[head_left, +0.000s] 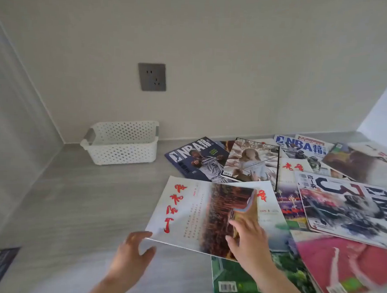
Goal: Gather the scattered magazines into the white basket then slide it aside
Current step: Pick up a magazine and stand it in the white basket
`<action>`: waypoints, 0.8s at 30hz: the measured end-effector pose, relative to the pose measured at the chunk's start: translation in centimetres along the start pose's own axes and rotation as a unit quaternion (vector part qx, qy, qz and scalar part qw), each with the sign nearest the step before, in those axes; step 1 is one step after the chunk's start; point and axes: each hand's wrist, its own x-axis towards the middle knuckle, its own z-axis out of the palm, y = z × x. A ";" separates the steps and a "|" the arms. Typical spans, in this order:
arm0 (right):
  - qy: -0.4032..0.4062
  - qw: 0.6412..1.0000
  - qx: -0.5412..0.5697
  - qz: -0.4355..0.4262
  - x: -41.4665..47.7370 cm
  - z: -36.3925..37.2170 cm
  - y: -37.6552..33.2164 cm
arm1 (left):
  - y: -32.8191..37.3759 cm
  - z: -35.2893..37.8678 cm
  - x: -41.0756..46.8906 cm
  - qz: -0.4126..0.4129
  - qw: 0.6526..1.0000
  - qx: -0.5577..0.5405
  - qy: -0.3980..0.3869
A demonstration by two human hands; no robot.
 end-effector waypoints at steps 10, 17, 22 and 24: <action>-0.045 0.993 -0.105 -0.004 2.5 3.3 2.9 | 2.2 3.3 5.0 -0.089 0.987 0.129 0.037; -0.044 0.994 -0.097 -0.029 2.3 3.4 3.3 | 2.8 1.2 6.7 -0.226 0.955 -0.191 0.034; -0.014 0.995 -0.093 -0.015 2.3 2.8 2.8 | 3.1 1.0 5.8 -0.137 0.989 -0.036 -0.044; 0.033 0.997 -0.069 -0.008 3.4 1.5 1.7 | 3.7 0.2 5.8 -0.079 0.996 -0.038 -0.027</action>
